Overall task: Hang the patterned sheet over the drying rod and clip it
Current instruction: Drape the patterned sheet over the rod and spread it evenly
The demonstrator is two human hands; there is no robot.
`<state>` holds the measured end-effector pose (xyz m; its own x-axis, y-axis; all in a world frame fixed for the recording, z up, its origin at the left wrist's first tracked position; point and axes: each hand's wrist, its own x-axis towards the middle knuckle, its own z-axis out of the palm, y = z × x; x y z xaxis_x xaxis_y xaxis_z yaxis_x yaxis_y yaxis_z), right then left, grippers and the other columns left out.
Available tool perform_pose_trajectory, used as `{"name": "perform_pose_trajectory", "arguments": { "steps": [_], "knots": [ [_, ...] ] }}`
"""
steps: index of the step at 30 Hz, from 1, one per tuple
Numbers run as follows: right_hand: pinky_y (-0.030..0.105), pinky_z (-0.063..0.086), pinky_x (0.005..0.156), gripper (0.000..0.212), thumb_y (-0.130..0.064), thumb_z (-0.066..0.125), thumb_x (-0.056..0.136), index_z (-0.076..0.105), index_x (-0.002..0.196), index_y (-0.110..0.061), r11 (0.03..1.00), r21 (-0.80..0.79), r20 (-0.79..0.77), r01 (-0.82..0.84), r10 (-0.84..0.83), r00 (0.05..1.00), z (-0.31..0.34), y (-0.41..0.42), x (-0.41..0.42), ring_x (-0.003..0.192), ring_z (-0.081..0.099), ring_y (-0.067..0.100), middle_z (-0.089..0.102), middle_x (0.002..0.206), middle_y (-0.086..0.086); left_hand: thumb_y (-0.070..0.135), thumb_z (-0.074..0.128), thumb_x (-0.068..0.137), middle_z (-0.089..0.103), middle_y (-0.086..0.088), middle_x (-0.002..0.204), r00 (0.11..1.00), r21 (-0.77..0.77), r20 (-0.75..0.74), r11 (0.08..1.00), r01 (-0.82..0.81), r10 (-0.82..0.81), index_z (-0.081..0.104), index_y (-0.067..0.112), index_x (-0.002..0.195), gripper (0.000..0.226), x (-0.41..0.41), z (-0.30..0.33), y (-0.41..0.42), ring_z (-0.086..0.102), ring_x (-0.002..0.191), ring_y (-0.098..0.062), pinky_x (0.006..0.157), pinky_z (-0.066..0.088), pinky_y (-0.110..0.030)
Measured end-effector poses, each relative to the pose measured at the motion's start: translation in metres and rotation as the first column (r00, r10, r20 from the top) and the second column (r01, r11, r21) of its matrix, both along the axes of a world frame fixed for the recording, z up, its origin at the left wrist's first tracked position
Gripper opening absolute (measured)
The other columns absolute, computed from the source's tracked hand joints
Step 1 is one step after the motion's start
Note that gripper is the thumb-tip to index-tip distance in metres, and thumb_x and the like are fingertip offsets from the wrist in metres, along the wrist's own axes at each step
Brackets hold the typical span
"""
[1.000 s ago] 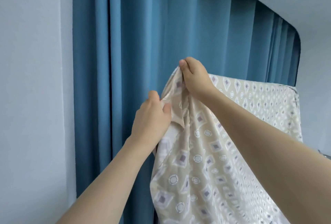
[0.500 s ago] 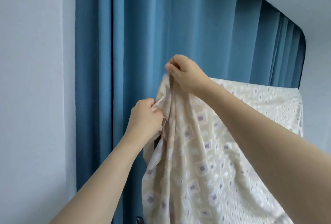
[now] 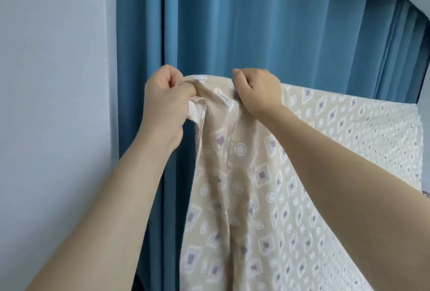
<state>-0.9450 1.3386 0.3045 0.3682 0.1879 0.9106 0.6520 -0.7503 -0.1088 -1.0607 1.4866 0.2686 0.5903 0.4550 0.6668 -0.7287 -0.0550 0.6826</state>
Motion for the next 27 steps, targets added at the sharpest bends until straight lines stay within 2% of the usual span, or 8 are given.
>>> {"name": "perform_pose_trajectory", "arguments": {
  "steps": [3, 7, 11, 17, 20, 22, 24, 27],
  "knots": [
    [0.032, 0.021, 0.047, 0.051, -0.033, 0.039, 0.097, 0.026, 0.052, -0.014, 0.997, 0.007, -0.021, 0.082, -0.082, 0.996, 0.0, -0.008, 0.005, 0.047, 0.031, 0.019, 0.03, 0.046, 0.003, 0.022, 0.075, 0.074, 0.067, 0.001, 0.094, 0.986, 0.087, -0.161, 0.994, 0.064, -0.049, 0.056, 0.023, 0.095, 0.028, 0.011, -0.033, 0.002, 0.065, 0.083, -0.015, 0.074, 0.047, -0.025],
    [0.034, 0.022, 0.053, 0.045, -0.032, 0.038, 0.091, 0.029, 0.052, -0.012, 0.998, 0.015, 0.053, 0.056, -0.057, 0.997, -0.004, -0.01, 0.009, 0.059, 0.037, 0.027, 0.033, 0.049, 0.001, 0.036, 0.069, 0.089, 0.073, 0.006, 0.108, 0.77, 0.162, -0.599, 0.909, 0.385, -0.219, 0.066, 0.026, 0.115, 0.029, 0.029, -0.091, -0.006, 0.069, 0.104, -0.018, 0.095, 0.051, -0.034],
    [0.032, 0.028, 0.067, 0.031, -0.029, 0.039, 0.086, 0.032, 0.056, -0.023, 0.999, 0.054, 0.19, -0.007, -0.003, 0.982, -0.022, -0.001, 0.015, 0.07, 0.036, 0.021, 0.037, 0.063, -0.002, 0.038, 0.054, 0.095, 0.072, -0.003, 0.105, 0.885, -0.12, -0.398, 0.97, 0.21, -0.241, 0.068, 0.026, 0.106, 0.022, 0.033, -0.101, -0.012, 0.068, 0.104, -0.03, 0.095, 0.052, -0.048],
    [0.034, 0.032, 0.08, 0.024, -0.022, 0.041, 0.091, 0.043, 0.069, -0.013, 0.99, 0.136, 0.307, -0.049, 0.005, 0.952, -0.038, 0.008, 0.016, 0.081, 0.046, 0.028, 0.047, 0.076, 0.007, 0.025, 0.043, 0.1, 0.057, 0.0, 0.075, 0.967, 0.079, -0.107, 0.972, -0.222, 0.23, 0.056, 0.017, 0.084, 0.022, 0.003, -0.058, -0.008, 0.054, 0.064, -0.01, 0.059, 0.046, -0.022],
    [0.034, 0.031, 0.085, 0.019, -0.019, 0.043, 0.088, 0.052, 0.074, -0.009, 0.994, 0.102, 0.308, 0.026, -0.057, 0.95, -0.038, 0.011, 0.013, 0.081, 0.049, 0.031, 0.051, 0.078, 0.009, 0.037, 0.064, 0.088, 0.067, -0.003, 0.076, 0.927, 0.335, -0.355, 0.942, 0.002, 0.124, 0.066, 0.014, 0.087, 0.023, -0.01, -0.058, 0.0, 0.065, 0.07, -0.016, 0.065, 0.052, -0.027],
    [0.038, 0.033, 0.094, 0.017, -0.019, 0.044, 0.084, 0.058, 0.083, -0.01, 0.998, -0.038, 0.348, 0.04, -0.024, 0.937, -0.045, 0.014, 0.01, 0.081, 0.051, 0.03, 0.056, 0.079, 0.006, 0.04, 0.074, 0.074, 0.072, -0.003, 0.079, 0.789, 0.485, -0.604, 0.839, 0.248, 0.116, 0.072, 0.017, 0.086, 0.027, -0.015, -0.079, 0.009, 0.07, 0.077, -0.021, 0.073, 0.056, -0.033],
    [0.041, 0.035, 0.094, 0.024, -0.021, 0.043, 0.083, 0.062, 0.092, -0.009, 0.975, -0.22, 0.367, -0.03, 0.111, 0.924, -0.057, 0.019, 0.001, 0.075, 0.05, 0.028, 0.061, 0.073, 0.004, 0.044, 0.073, 0.077, 0.075, -0.007, 0.09, 0.709, 0.508, -0.687, 0.802, 0.314, 0.158, 0.074, 0.017, 0.09, 0.03, -0.014, -0.103, 0.013, 0.071, 0.086, -0.027, 0.088, 0.056, -0.044],
    [0.04, 0.035, 0.081, 0.029, -0.03, 0.039, 0.091, 0.054, 0.072, -0.014, 0.921, -0.388, 0.365, -0.044, 0.197, 0.91, -0.077, 0.027, -0.015, 0.06, 0.037, 0.024, 0.054, 0.058, 0.0, 0.056, 0.062, 0.085, 0.074, -0.005, 0.085, 0.711, 0.446, -0.695, 0.838, 0.315, 0.103, 0.07, 0.019, 0.09, 0.038, -0.015, -0.129, 0.007, 0.07, 0.079, -0.026, 0.085, 0.056, -0.04]
  ]
}}
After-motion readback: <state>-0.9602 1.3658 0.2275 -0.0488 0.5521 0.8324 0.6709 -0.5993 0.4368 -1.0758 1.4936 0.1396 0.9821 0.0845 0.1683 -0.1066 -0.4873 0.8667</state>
